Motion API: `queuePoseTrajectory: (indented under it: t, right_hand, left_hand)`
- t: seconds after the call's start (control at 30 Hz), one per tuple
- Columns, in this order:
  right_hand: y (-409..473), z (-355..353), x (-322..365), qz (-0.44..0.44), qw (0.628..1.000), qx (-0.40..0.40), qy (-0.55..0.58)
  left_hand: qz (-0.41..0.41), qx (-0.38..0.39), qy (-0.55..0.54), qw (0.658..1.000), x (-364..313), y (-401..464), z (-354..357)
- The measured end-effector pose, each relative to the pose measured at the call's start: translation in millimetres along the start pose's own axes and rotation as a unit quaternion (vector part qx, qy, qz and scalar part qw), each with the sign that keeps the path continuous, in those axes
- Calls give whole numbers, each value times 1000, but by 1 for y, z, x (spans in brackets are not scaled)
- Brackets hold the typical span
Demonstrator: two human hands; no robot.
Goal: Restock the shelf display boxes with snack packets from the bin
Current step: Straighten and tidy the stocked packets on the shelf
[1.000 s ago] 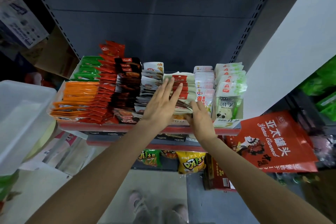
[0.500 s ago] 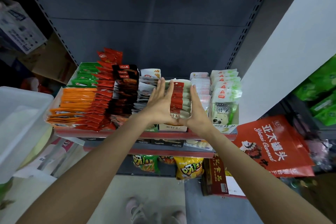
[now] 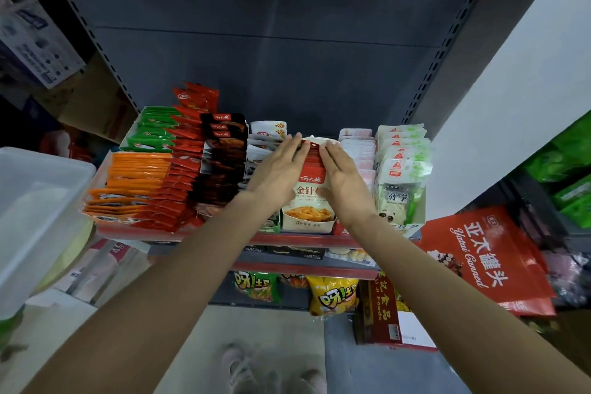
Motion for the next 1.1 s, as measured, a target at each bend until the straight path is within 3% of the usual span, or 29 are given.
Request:
queuePoseTrajectory:
  t: [0.13,0.2,0.3,0.43,0.57,0.7,0.8,0.87,0.93,1.03,1.1]
  right_hand:
    - [-10,1,2,-16,996,3,85]
    - [-26,0,-11,33,984,-32,170]
    - [-54,10,-25,78,977,-76,184]
    - [-62,36,-21,53,980,13,190]
    - [-59,31,-15,49,974,11,221]
    - [-54,18,-9,36,967,15,251]
    - [-54,3,-5,44,964,4,263]
    - [-52,-13,8,29,976,-16,217]
    - [-47,-24,31,-19,989,-27,145]
    - [-31,-9,69,-74,995,63,-34]
    - [-21,12,80,-64,983,119,-123]
  left_hand:
    - [-21,-14,5,1000,-5,-4,4]
    - [-12,-24,12,1000,-10,-12,9]
    - [35,-35,32,998,-26,-19,14]
    - [50,-1,28,998,-29,-14,17]
    - [69,26,20,997,-30,-23,27]
    - [86,20,-150,985,-25,-33,16]
    - [51,-63,-269,960,-2,-53,1]
    - [44,-106,-240,964,16,-69,-5]
    - [55,-74,-168,981,29,-77,0]
    - [41,39,-42,998,46,-78,26]
    - [36,36,-32,998,53,-72,29]
Point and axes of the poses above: each hand's wrist, its own y-axis towards the middle knuckle, its own z-axis out of the palm, x = y × z, the point moved 8 cm from there along y, towards the middle knuckle, and after that the axes turned 15 degrees about x, right-handed, at the moved point
